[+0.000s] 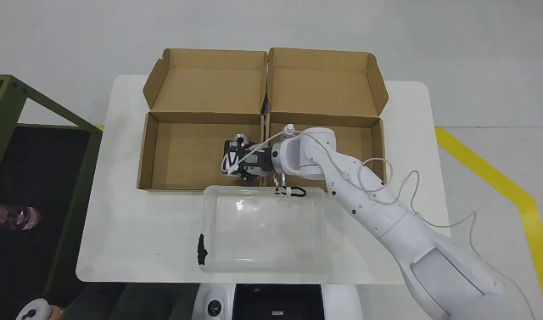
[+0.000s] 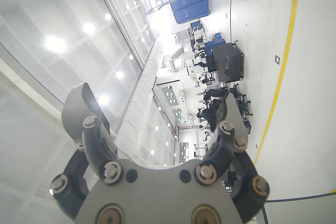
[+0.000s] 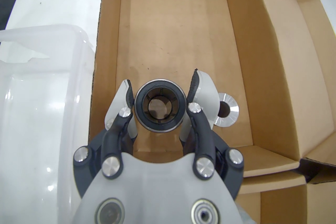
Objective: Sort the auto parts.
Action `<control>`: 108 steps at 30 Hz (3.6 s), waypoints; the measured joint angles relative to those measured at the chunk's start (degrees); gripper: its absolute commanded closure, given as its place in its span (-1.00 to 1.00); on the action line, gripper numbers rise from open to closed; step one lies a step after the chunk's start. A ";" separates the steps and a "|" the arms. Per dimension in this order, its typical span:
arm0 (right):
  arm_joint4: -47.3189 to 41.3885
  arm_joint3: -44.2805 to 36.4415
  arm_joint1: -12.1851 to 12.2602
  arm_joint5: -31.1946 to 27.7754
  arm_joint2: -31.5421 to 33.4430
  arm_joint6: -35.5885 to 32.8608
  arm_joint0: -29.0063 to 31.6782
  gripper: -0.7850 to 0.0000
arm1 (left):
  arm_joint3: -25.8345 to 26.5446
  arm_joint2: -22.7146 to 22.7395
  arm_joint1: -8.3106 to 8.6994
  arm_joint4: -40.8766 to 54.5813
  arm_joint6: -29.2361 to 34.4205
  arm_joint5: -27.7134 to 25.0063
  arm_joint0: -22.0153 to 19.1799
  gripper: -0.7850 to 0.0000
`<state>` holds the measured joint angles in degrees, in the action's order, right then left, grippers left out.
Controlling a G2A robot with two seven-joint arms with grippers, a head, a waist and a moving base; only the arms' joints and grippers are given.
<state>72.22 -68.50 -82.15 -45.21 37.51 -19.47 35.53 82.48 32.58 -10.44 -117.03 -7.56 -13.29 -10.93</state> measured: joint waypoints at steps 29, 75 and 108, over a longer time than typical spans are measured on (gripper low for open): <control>3.11 -29.07 5.91 -2.81 15.65 -1.65 16.02 -0.33 | 0.00 0.00 0.00 0.00 0.00 0.00 0.00 -1.00; 17.84 -45.32 14.84 7.29 57.78 36.86 66.08 -1.00 | 0.00 0.00 0.00 0.00 0.00 0.00 0.00 -1.00; 16.95 -43.70 15.39 8.77 61.55 41.93 70.21 -1.00 | 0.00 0.00 0.00 0.00 0.00 0.00 0.00 -1.00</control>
<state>89.17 -112.20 -66.75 -36.44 99.07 22.46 105.73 82.48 32.58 -10.44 -117.03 -7.56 -13.29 -10.93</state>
